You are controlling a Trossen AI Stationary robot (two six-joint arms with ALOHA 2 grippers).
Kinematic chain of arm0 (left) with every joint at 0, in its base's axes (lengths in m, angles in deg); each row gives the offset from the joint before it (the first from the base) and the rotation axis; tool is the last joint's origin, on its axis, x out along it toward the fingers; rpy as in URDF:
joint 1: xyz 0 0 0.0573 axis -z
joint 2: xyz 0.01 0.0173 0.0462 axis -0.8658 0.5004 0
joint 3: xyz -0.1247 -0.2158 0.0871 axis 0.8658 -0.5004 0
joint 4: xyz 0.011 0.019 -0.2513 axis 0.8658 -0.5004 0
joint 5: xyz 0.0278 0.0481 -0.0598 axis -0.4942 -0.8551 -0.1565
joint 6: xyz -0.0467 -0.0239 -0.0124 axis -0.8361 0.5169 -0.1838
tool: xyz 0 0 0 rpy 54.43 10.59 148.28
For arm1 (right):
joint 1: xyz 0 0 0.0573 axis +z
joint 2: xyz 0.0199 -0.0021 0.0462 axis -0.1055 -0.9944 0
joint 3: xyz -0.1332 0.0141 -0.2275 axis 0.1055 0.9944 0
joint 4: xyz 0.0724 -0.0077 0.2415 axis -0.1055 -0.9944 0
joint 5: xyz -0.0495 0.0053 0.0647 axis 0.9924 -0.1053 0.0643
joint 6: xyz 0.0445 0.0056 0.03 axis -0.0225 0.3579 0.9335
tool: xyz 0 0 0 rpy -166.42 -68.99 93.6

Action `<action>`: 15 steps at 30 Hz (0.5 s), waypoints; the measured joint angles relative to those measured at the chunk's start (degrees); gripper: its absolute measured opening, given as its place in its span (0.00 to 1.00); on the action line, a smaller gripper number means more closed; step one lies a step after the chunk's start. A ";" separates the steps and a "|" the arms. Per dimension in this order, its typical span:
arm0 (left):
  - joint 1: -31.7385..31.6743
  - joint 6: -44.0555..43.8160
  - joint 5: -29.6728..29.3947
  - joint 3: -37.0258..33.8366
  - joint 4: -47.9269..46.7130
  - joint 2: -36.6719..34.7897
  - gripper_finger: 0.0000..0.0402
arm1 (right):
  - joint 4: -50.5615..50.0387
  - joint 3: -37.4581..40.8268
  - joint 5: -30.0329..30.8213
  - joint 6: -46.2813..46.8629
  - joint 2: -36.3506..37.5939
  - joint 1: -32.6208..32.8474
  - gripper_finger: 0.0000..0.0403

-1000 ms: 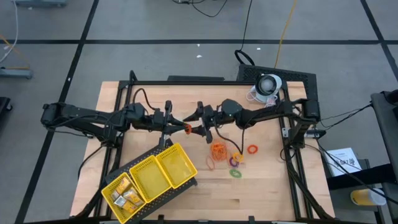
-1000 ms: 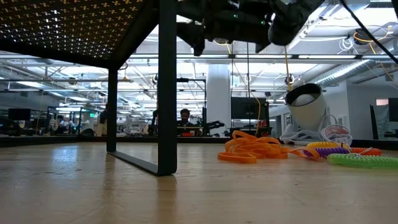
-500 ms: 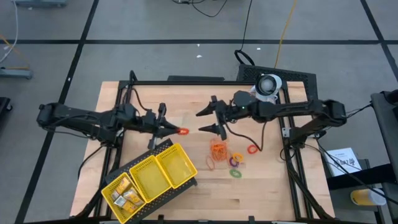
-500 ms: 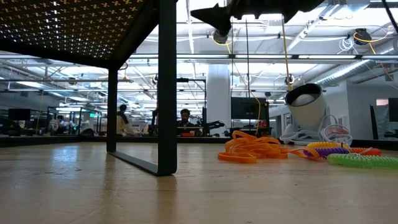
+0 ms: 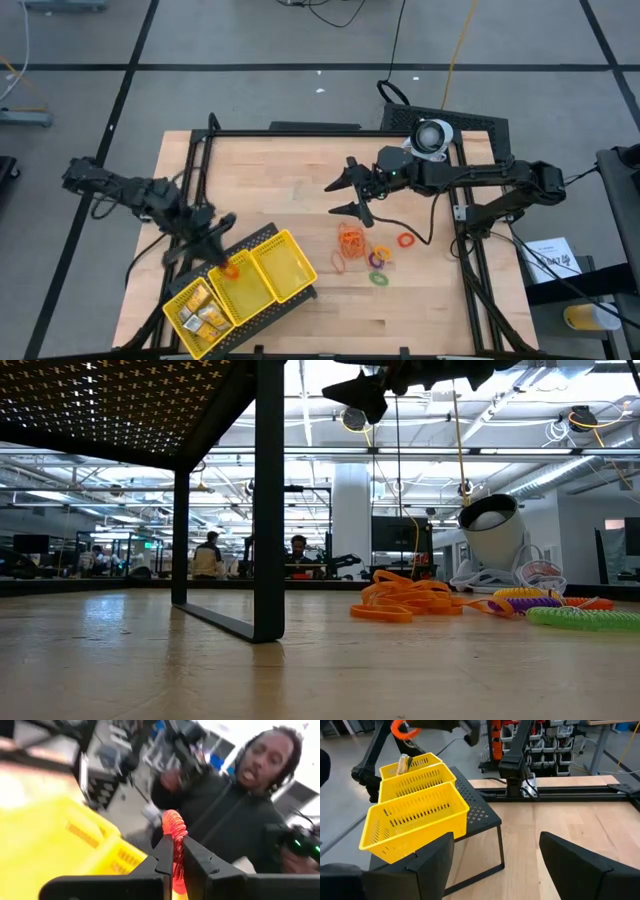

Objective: Pick & Place Office Desk Supplies
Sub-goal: Put the orange spring keychain into the center yellow bin on the shelf

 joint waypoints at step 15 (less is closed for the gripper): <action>9.57 -3.83 -13.93 0.00 -3.19 6.29 0.38 | 0.13 0.00 0.01 -0.01 0.00 0.00 0.70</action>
